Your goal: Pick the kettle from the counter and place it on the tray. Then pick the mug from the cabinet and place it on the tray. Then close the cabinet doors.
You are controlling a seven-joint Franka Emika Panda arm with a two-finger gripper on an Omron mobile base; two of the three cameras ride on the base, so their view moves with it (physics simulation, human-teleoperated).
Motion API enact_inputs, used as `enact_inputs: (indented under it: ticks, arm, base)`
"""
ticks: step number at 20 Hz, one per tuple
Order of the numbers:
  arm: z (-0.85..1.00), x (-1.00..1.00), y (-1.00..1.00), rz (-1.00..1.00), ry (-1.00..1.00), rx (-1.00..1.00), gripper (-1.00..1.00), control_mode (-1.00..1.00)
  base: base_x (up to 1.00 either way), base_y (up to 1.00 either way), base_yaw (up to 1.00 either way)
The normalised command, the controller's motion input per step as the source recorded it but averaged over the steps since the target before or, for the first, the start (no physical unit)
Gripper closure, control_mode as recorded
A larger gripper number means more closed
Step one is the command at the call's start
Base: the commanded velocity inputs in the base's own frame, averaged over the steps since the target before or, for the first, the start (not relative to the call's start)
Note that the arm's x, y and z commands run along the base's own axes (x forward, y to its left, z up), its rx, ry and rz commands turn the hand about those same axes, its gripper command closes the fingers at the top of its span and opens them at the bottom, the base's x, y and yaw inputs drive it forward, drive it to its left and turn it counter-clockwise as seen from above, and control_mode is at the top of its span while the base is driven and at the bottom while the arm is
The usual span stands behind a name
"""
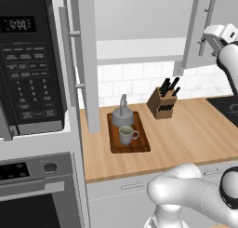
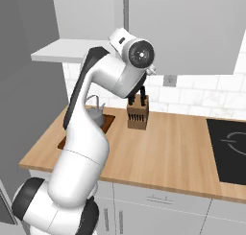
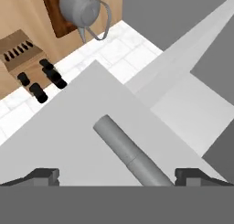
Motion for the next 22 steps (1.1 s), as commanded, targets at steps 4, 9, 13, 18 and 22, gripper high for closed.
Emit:
enact_inputs:
  ticks: [4,9,13,18,22]
  arm:
    - [-0.42,0.53,0.25,-0.04,0.03,-0.14,-1.0,-1.0]
    - [-0.48,0.53,0.16,-0.04,0.01,-0.06,-1.0,-1.0]
    - [-0.22,0.62,0.04,-0.01,0.0,0.0,-1.0,-1.0]
    - [-0.06,0.63,0.06,-0.02,0.0,0.0,-1.0,-1.0]
    - [-0.07,0.51,0.01,-0.01,0.0,0.0,-1.0,-1.0]
  base:
    - [0.0,0.0,0.0]
    - [0.0,0.0,0.0]
    - [0.0,0.0,0.0]
    - [0.0,0.0,0.0]
    - [0.0,0.0,0.0]
